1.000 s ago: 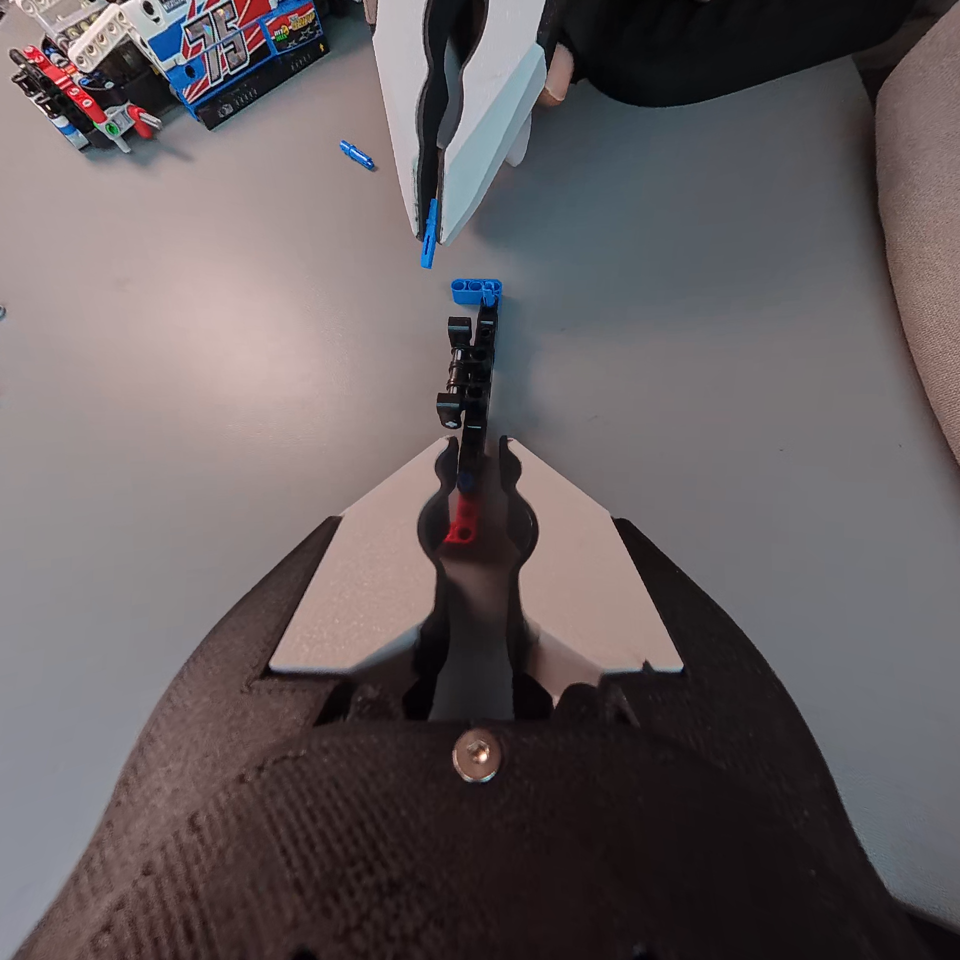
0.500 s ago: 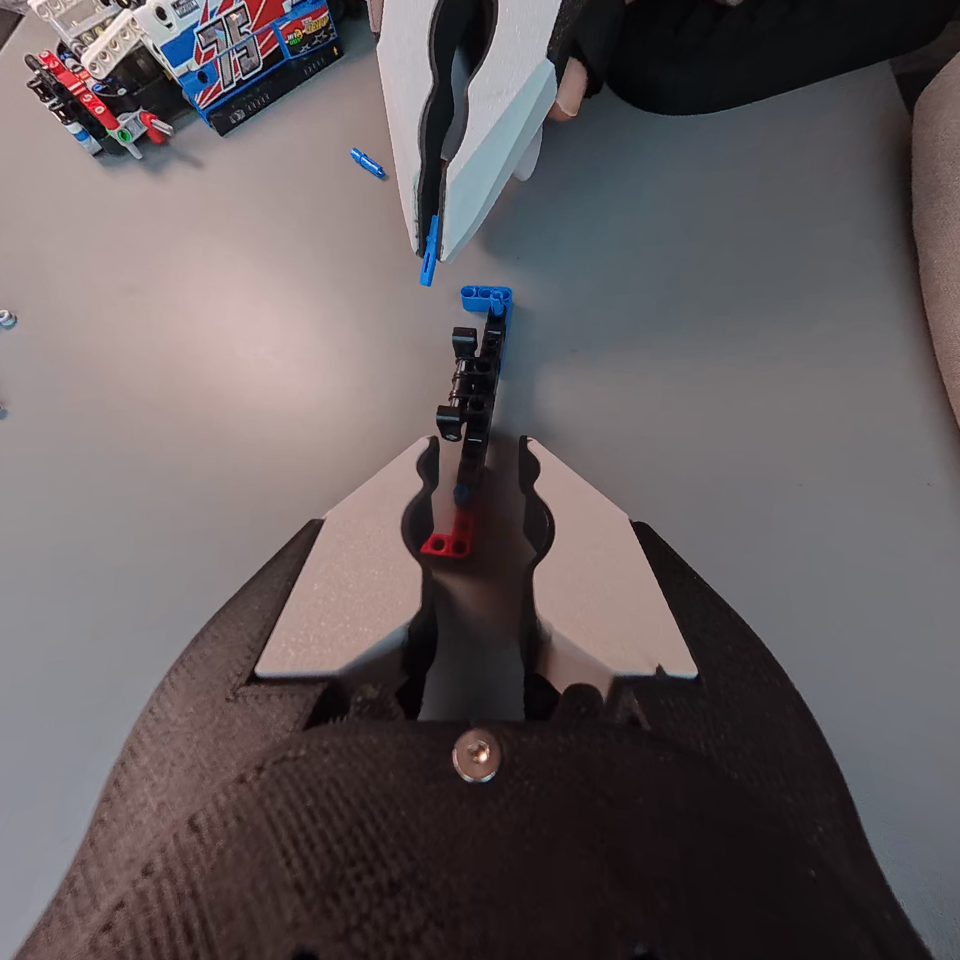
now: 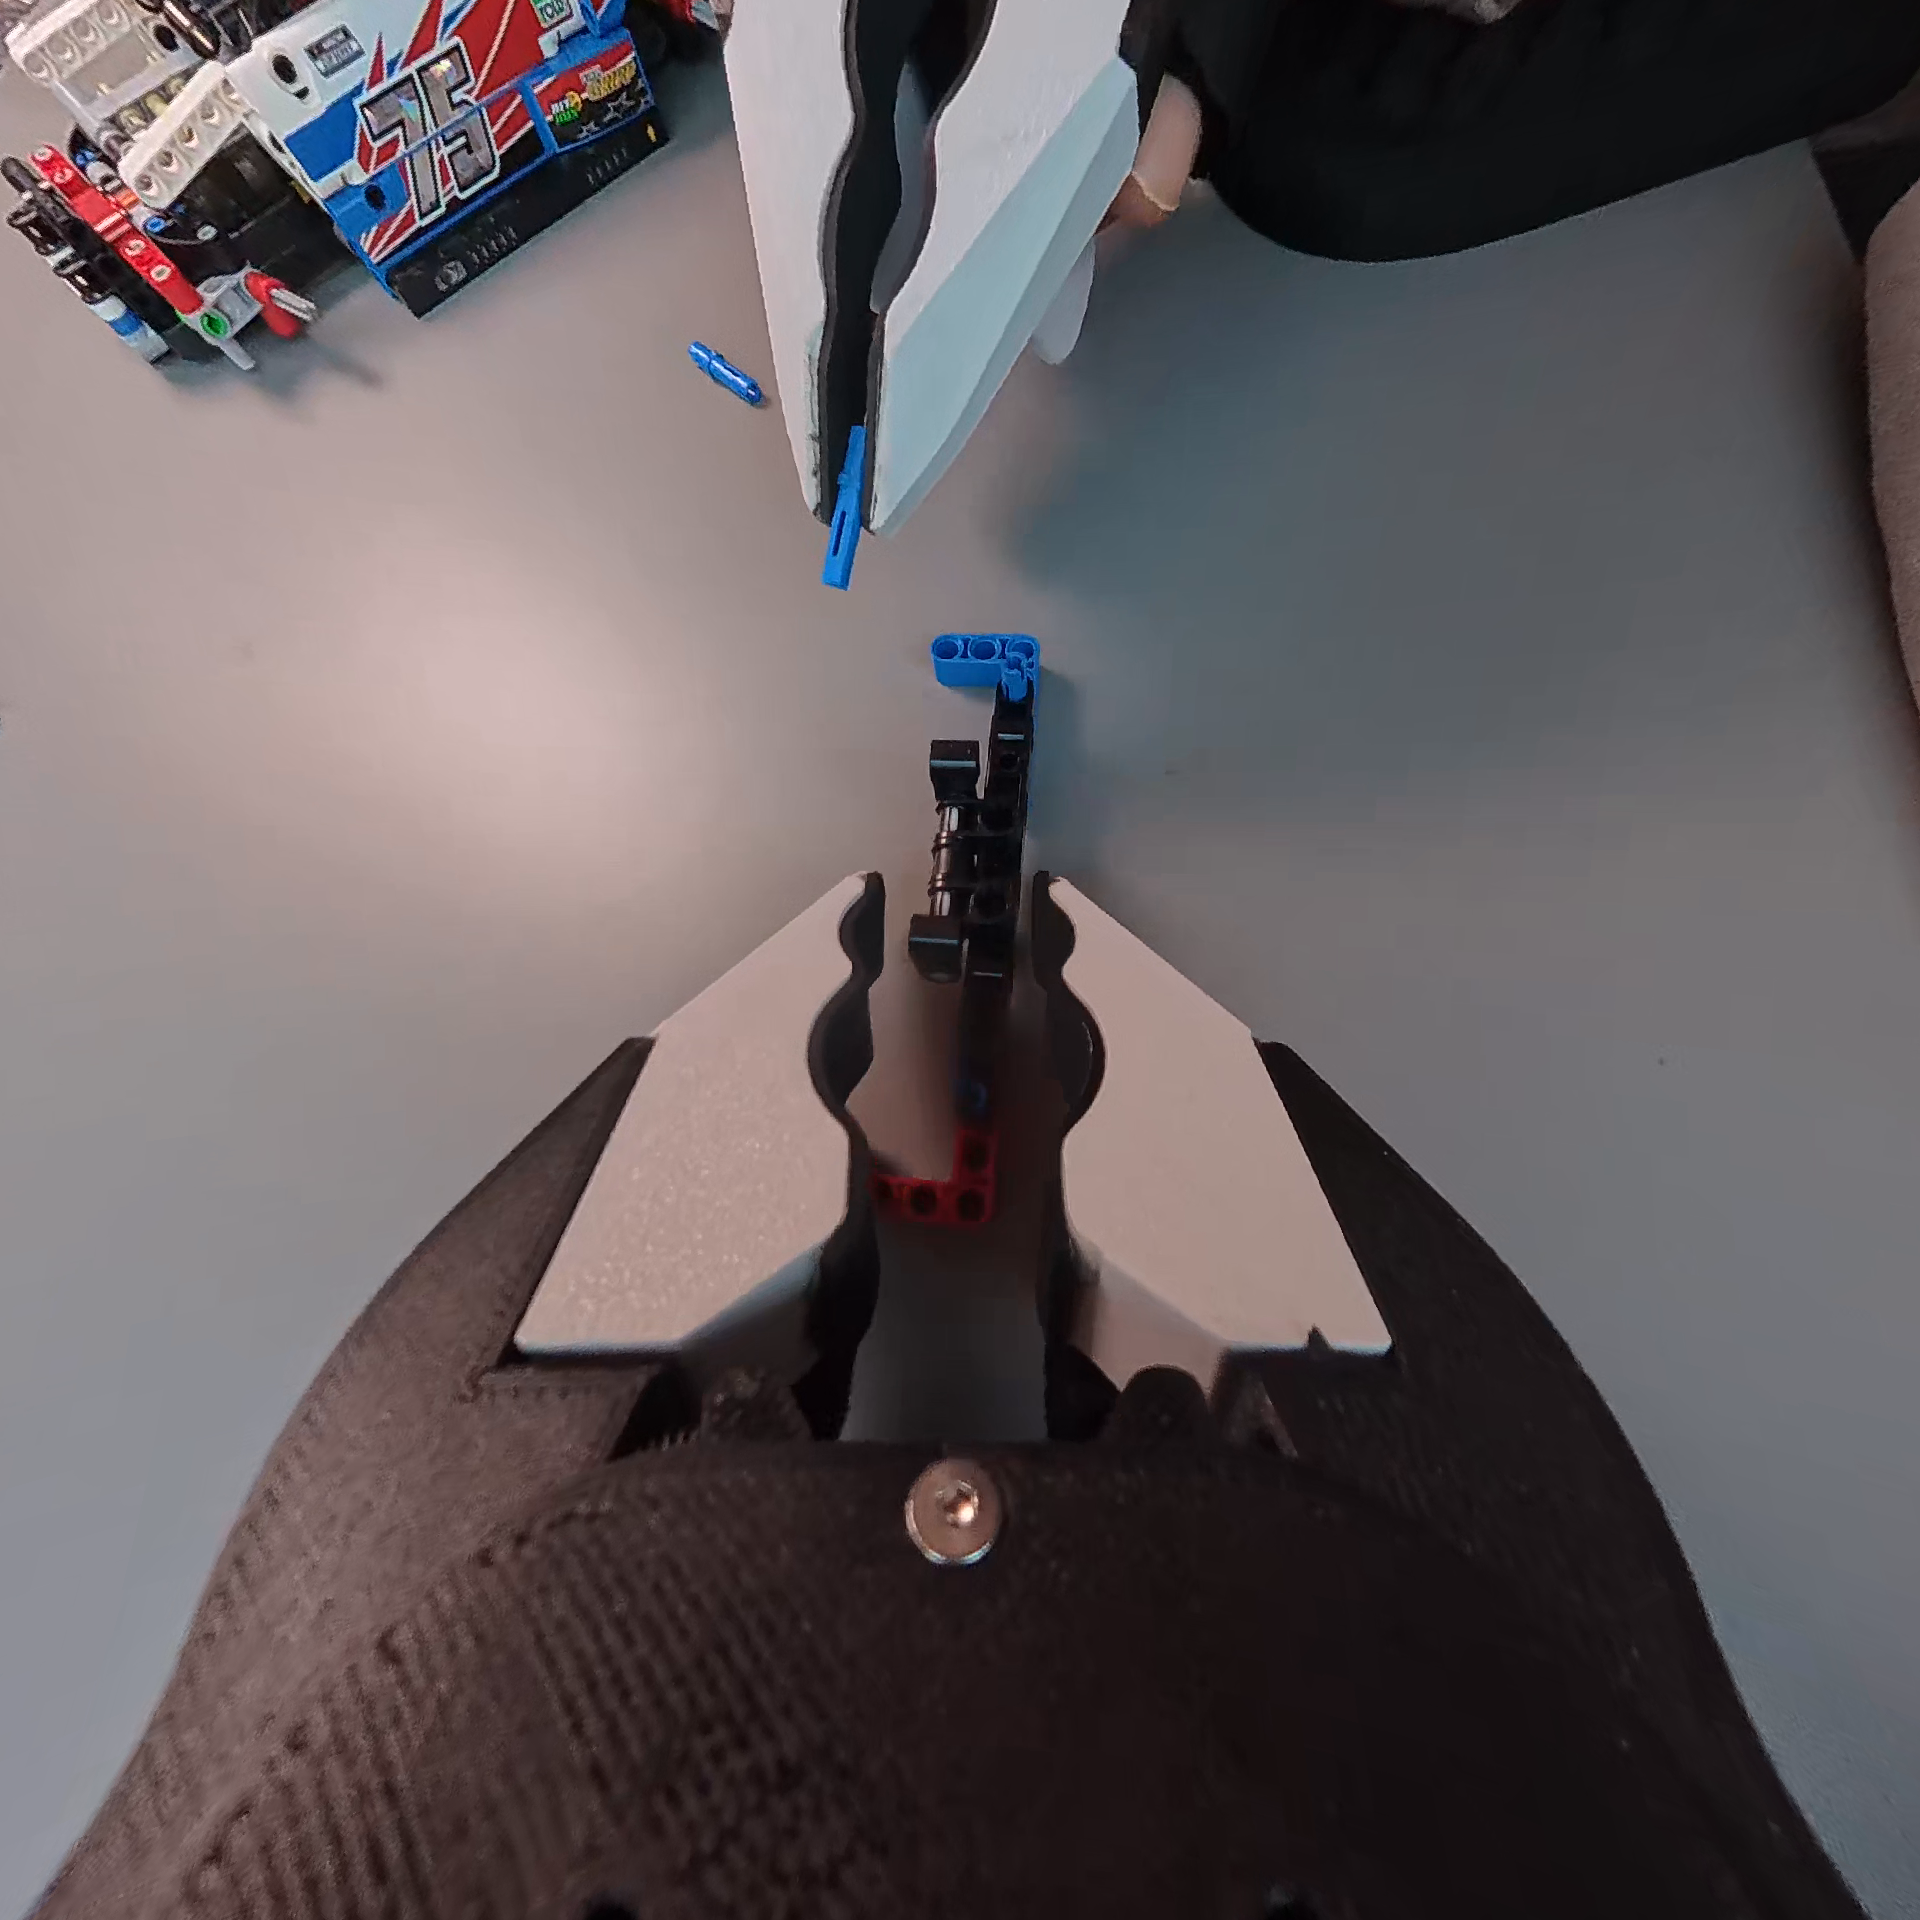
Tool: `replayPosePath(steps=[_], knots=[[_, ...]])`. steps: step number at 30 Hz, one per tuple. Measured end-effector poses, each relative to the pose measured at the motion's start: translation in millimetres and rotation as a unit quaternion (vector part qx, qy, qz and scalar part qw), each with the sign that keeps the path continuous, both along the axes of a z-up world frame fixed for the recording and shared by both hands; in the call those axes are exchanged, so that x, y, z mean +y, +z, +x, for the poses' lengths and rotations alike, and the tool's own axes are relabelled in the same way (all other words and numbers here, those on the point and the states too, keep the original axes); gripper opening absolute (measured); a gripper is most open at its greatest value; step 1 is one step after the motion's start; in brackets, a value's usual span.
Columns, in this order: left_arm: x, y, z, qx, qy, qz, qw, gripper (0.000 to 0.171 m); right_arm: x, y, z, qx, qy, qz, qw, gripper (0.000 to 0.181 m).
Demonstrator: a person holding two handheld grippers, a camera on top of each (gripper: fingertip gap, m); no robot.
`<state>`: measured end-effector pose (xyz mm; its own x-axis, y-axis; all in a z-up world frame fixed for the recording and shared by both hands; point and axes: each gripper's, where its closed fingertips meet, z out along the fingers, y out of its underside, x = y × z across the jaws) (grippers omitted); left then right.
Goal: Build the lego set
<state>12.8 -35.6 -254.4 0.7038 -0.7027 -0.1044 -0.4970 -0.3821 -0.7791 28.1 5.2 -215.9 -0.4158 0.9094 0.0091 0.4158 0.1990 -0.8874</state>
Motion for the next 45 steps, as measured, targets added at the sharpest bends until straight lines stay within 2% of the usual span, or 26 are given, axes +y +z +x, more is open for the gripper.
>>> replayPosePath(steps=[2,5,6,8,10,12,15,17,19,22,23,27,31,33,37,38,42,45], knots=[[1.5,-2.3,0.7,0.019,-0.006,0.006,1.0,0.015,0.2,1.4,0.2,0.003,0.001,-0.005,1.0,0.003],[5.5,4.9,-0.6,0.009,0.004,0.012,1.0,0.015,0.4,5.4,0.4,0.011,0.0,-0.015,1.0,0.003],[8.1,14.7,-0.7,-0.023,0.014,0.021,0.999,0.015,0.8,10.6,0.1,0.022,-0.002,-0.026,0.999,0.003],[12.4,43.9,-0.9,-0.13,0.034,0.038,0.99,0.015,2.4,32.1,-0.7,0.066,-0.008,-0.066,0.996,0.003],[15.4,81.6,-4.1,-0.272,0.052,0.059,0.959,0.015,4.9,66.1,0.9,0.131,-0.014,-0.129,0.983,0.003],[15.0,112.8,-10.7,-0.398,0.059,0.071,0.913,0.015,5.6,104.1,7.2,0.199,-0.009,-0.195,0.96,0.003],[16.4,140.6,-23.6,-0.526,0.076,0.087,0.843,0.014,5.1,144.4,13.7,0.263,-0.009,-0.254,0.931,0.002],[18.8,152.3,-30.2,-0.59,0.084,0.091,0.798,0.015,4.3,150.5,6.1,0.261,-0.025,-0.262,0.929,0.002],[20.7,162.1,-29.4,-0.638,0.078,0.096,0.76,0.015,1.8,144.3,-9.0,0.236,-0.04,-0.249,0.938,0.002],[23.2,167.3,-16.7,-0.655,0.068,0.101,0.746,0.015,-7.6,142.5,-24.0,0.219,-0.034,-0.277,0.935,0.002],[22.8,170.8,-18.2,-0.667,0.069,0.108,0.734,0.014,-9.5,142.7,-26.3,0.222,-0.033,-0.287,0.931,0.002],[23.7,168.7,-16.0,-0.669,0.066,0.109,0.732,0.015,-14.9,136.6,-27.5,0.212,-0.022,-0.322,0.922,0.002],[25.0,163.2,-13.4,-0.664,0.061,0.102,0.738,0.014,-18.8,128.2,-27.5,0.198,-0.02,-0.32,0.926,0.002],[25.2,161.5,-11.5,-0.653,0.06,0.102,0.749,0.015,-17.9,127.8,-26.4,0.198,-0.02,-0.322,0.926,0.002],[26.5,153.0,-3.4,-0.599,0.06,0.098,0.792,0.016,-13.2,126.5,-23.3,0.196,-0.024,-0.315,0.928,0.002],[26.7,153.2,-2.9,-0.597,0.062,0.099,0.794,0.015,-13.1,126.9,-22.3,0.197,-0.023,-0.314,0.929,0.002],[26.6,159.0,-3.3,-0.625,0.057,0.101,0.772,0.015,-12.8,128.9,-20.7,0.21,-0.029,-0.32,0.924,0.002],[27.2,162.9,-2.5,-0.647,0.057,0.101,0.753,0.015,-12.2,133.5,-18.7,0.234,-0.032,-0.355,0.904,0.002]])
